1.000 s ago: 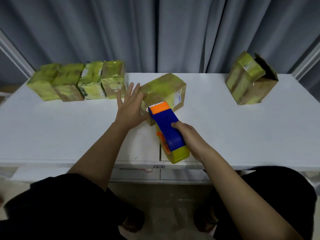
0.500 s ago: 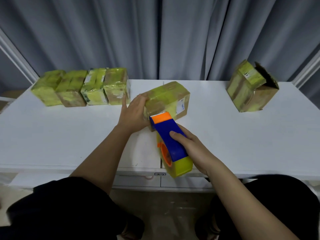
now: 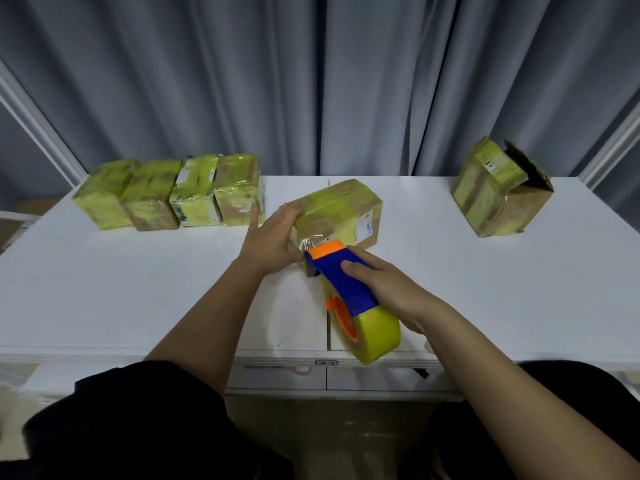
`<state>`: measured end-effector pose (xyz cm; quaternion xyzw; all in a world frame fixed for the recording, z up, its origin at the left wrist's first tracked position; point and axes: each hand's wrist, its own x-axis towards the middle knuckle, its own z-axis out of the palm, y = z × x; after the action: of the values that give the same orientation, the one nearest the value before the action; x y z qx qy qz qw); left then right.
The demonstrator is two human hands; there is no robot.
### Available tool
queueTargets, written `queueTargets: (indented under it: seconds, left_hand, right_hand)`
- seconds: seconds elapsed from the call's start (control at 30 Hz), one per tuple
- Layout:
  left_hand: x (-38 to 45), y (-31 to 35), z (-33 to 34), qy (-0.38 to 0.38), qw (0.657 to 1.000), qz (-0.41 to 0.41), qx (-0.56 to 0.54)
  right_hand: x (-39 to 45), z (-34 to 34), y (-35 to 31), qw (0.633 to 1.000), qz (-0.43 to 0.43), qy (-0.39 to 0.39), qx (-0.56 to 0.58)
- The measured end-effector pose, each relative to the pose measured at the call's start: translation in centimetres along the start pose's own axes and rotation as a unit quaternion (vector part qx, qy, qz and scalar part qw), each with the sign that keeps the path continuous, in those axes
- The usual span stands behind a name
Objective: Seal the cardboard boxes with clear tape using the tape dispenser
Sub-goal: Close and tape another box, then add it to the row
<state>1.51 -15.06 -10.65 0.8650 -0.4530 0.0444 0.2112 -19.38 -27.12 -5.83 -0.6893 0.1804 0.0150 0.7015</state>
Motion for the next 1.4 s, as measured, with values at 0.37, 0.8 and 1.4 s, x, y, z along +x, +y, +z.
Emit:
queueTargets:
  seconds: [0.37, 0.8, 1.4]
  left_hand:
    - [0.4, 0.2, -0.5, -0.027, 0.999, -0.009, -0.027]
    - [0.4, 1.4, -2.3, -0.141, 0.989, -0.049, -0.016]
    - [0.7, 1.1, -0.4, 0.003, 0.993, -0.067, -0.092]
  right_hand:
    - [-2.5, 1.1, 1.7, 0.999, -0.031, 0.043, 0.001]
    - [-1.7, 1.5, 2.7, 0.997, 0.009, 0.073, 0.001]
    - [3.0, 0.9, 1.2, 0.992, 0.067, 0.064, -0.082]
